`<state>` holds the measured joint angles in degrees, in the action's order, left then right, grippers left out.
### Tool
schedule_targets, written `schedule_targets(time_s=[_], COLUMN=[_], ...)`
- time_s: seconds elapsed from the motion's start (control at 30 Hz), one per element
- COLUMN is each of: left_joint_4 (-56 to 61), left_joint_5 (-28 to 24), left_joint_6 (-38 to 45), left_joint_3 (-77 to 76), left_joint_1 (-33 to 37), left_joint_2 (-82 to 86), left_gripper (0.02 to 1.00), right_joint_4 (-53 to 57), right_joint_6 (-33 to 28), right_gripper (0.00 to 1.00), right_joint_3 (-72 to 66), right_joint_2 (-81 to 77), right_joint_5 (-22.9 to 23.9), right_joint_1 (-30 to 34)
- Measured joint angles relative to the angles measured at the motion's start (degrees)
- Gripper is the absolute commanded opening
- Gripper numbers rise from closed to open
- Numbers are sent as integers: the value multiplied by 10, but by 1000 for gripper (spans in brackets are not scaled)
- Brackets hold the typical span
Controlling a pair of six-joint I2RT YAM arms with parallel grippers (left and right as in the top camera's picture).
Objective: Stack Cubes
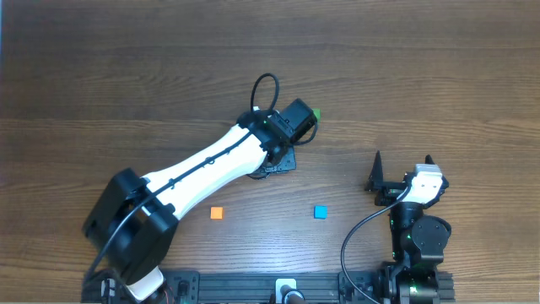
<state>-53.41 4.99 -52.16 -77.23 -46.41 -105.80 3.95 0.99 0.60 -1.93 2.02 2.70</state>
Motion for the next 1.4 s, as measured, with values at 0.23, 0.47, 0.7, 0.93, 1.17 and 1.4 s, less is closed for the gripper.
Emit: schedule_targets(time_s=[0.23,0.47,0.7,0.93,1.17,1.4], left_joint_4=[6,12,19,30,34,36], left_joint_5=[0,4,11,13,13,12], left_joint_6=[0,0,0,2,3,3], left_joint_3=[1,1,1,1,1,1], left_joint_1=[0,2,18,21,21,21], left_joint_2=[-29,-30,-30,-31,-42,-57], left_gripper=[40,40,40,40,42,40], right_joint_4=[0,0,0,0,0,0], right_joint_6=[0,0,0,0,0,0], right_gripper=[991,993,993,991,993,993], right_joint_3=[0,0,0,0,0,0], right_joint_2=[0,0,0,0,0,0], right_joint_5=[0,0,0,0,0,0], right_joint_1=[0,0,0,0,0,0])
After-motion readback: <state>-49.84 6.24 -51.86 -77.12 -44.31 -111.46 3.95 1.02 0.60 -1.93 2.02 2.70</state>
